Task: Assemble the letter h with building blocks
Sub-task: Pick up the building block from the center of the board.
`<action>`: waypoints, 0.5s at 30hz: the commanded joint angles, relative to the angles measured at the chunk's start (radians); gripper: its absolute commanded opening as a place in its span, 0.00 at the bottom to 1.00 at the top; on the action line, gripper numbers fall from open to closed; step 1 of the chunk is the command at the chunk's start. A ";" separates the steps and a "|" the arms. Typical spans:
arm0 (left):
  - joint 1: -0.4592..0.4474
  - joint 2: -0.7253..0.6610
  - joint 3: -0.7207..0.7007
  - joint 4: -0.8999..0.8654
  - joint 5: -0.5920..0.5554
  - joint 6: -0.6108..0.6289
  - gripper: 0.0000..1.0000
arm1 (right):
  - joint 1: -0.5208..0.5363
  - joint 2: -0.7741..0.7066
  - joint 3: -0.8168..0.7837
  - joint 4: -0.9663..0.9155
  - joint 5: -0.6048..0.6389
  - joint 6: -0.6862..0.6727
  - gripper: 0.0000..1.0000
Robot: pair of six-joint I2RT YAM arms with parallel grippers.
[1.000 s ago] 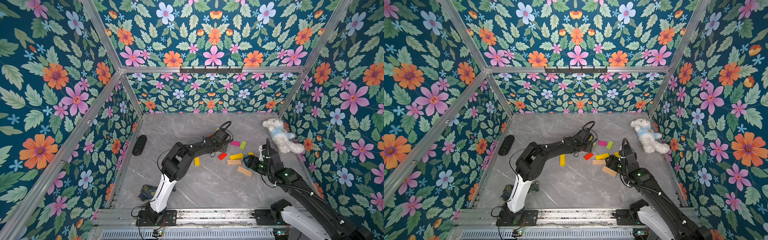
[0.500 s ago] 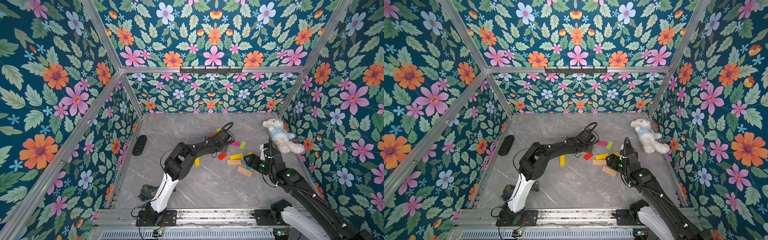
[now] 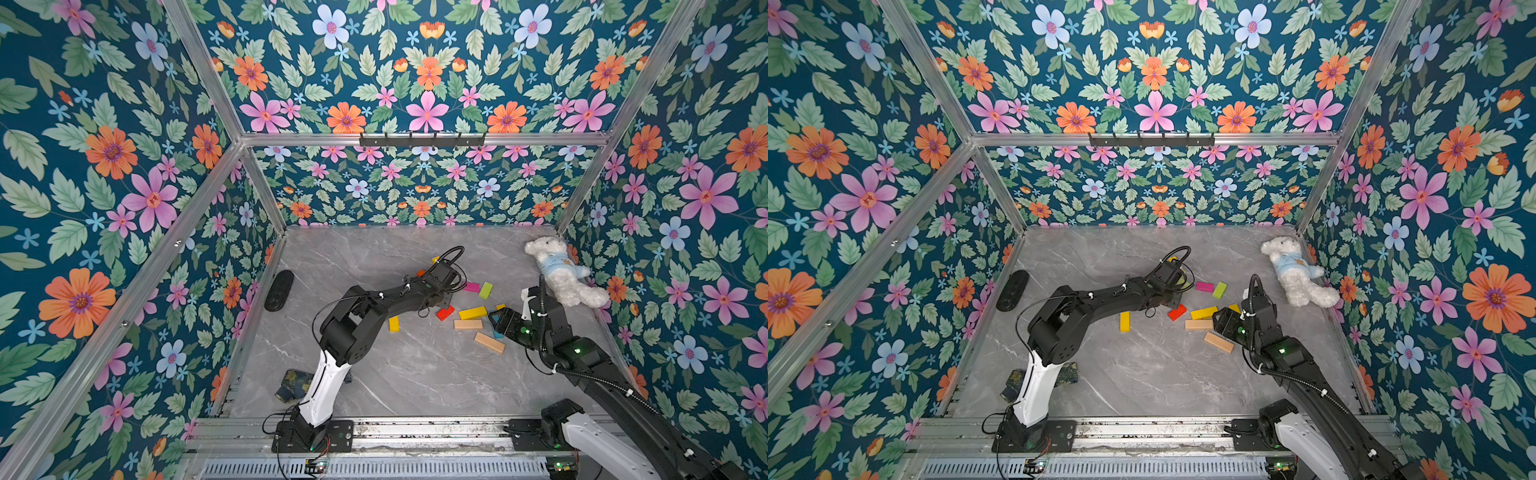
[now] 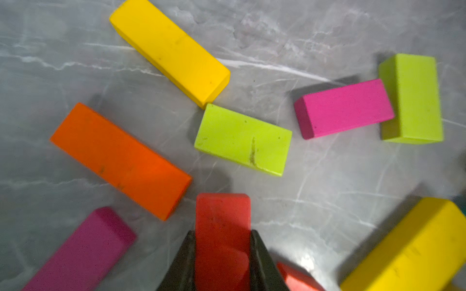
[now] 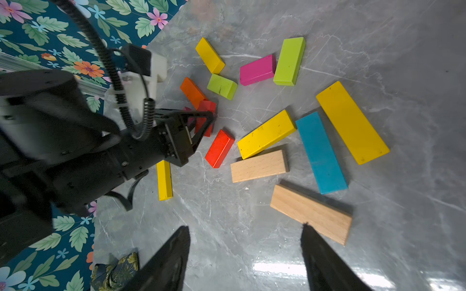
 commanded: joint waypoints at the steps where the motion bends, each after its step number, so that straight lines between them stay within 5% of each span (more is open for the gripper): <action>1: -0.022 -0.104 -0.068 0.057 0.013 0.041 0.08 | -0.006 -0.010 0.008 -0.017 0.003 -0.001 0.72; 15: -0.266 -0.399 -0.362 -0.155 -0.049 0.061 0.00 | -0.012 -0.028 -0.009 0.030 -0.051 0.017 0.72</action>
